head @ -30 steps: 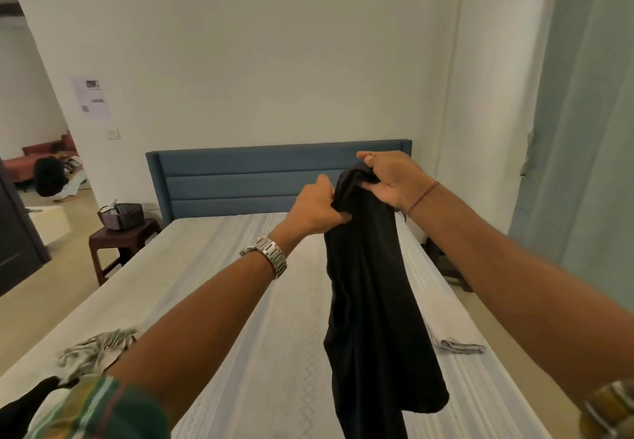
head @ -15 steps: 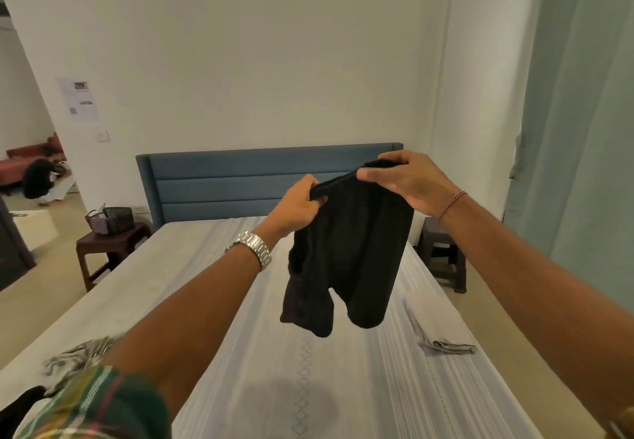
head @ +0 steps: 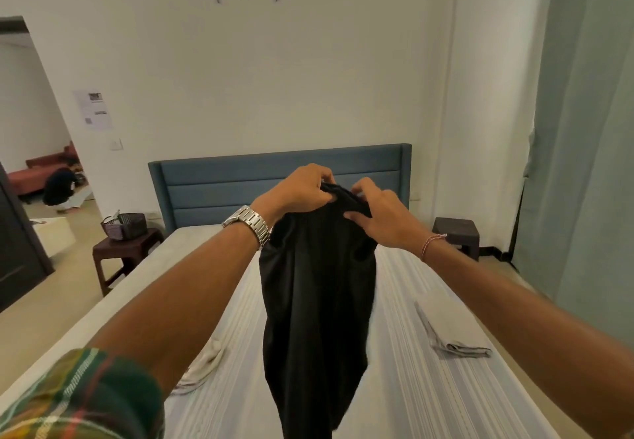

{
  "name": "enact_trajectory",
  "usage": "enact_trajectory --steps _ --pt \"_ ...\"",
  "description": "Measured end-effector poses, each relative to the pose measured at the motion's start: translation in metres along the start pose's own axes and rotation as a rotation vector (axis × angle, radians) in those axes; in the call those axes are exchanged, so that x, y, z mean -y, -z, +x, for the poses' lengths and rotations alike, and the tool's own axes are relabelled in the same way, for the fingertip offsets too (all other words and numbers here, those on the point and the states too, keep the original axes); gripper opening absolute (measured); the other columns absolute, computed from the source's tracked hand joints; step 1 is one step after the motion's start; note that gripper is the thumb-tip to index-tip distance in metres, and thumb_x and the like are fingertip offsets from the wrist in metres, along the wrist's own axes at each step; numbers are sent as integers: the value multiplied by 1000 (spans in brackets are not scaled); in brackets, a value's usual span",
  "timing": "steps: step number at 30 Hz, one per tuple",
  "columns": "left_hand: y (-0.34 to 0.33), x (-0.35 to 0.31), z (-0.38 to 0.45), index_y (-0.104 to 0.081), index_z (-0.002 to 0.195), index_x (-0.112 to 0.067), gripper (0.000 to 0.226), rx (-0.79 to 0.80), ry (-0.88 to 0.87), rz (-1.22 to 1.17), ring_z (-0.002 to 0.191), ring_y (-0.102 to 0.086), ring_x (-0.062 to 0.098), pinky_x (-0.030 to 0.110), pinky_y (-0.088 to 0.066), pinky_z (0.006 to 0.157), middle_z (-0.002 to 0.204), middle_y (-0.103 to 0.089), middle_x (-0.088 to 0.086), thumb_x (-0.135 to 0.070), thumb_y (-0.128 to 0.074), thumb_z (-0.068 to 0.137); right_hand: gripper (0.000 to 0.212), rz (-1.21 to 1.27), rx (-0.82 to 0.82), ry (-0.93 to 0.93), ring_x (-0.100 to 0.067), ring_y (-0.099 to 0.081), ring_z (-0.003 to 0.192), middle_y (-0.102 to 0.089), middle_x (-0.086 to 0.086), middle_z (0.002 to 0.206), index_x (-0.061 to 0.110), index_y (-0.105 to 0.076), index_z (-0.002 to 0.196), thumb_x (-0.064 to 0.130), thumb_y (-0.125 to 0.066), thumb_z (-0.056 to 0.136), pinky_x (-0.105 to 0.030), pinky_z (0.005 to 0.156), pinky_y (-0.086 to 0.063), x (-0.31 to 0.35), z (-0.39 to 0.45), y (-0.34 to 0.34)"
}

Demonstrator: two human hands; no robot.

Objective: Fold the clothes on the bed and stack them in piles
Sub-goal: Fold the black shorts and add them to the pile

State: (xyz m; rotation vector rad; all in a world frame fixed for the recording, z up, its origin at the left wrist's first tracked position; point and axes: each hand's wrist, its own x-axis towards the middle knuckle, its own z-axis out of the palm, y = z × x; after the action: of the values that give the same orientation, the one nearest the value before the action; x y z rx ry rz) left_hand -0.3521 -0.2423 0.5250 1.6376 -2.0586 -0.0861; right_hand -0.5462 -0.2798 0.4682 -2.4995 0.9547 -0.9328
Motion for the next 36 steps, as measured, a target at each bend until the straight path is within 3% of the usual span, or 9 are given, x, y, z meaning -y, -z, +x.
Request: enact_trajectory --steps 3,6,10,14,19,25,29,33,36 --pt "4 10 -6 -51 102 -18 27 74 27 89 81 -56 19 35 -47 71 95 -61 5 -15 -74 87 39 -28 -42 141 -19 -65 92 -65 -9 113 18 -37 123 5 -64 97 -35 88 -58 -2 -3 2" --pt "5 23 -12 -51 97 -17 27 37 9 168 84 -59 25 40 -49 75 96 -62 6 -14 -75 88 29 -226 100 308 -20 -59 87 -58 -4 108 23 -47 118 3 -55 100 -36 81 -53 1 2 9" --pt "-3 39 -17 -54 97 -17 20 -78 64 198 89 -60 23 32 -46 73 101 -64 7 -7 -70 90 44 -491 344 226 -14 -51 87 -54 2 103 30 -66 127 0 -46 102 -30 80 -44 8 16 14" --pt "-8 49 -21 -56 88 -17 14 -69 98 282 81 -54 20 30 -39 70 91 -60 5 -18 -68 94 53 -526 345 156 -17 -62 80 -66 -3 123 35 -54 144 5 -44 103 -41 83 -59 12 21 21" --pt "-4 50 -22 -47 77 -20 27 8 125 376 79 -53 22 34 -39 71 97 -61 12 -10 -55 100 60 -666 407 66 -21 -63 85 -65 -7 118 35 -49 142 1 -56 93 -41 83 -61 4 23 27" --pt "-10 47 -25 -54 109 -14 14 -63 54 559 81 -56 25 37 -40 67 99 -60 10 -25 -47 107 69 -563 527 -73 -28 -64 108 -56 -4 134 32 -46 145 0 -66 88 -41 91 -60 4 27 34" --pt "-12 45 -27 -56 111 -15 18 -46 -2 551 81 -53 20 32 -36 65 97 -60 5 -30 -47 107 75 -175 612 -287 -38 -71 101 -43 -8 144 28 -46 149 -10 -66 88 -31 67 -63 7 22 45" --pt "-12 38 -25 -54 97 -18 22 16 20 289 81 -54 17 24 -33 60 90 -59 2 -39 -54 103 58 173 493 -481 -30 -77 85 -54 -14 131 12 -48 147 -7 -62 94 -26 64 -61 13 14 43" --pt "-19 24 -23 -55 109 -13 27 10 37 118 89 -57 18 18 -36 63 102 -62 6 -39 -59 101 32 392 438 -597 -26 -77 79 -69 -15 106 -10 -56 128 -1 -61 97 -20 60 -58 23 13 35"
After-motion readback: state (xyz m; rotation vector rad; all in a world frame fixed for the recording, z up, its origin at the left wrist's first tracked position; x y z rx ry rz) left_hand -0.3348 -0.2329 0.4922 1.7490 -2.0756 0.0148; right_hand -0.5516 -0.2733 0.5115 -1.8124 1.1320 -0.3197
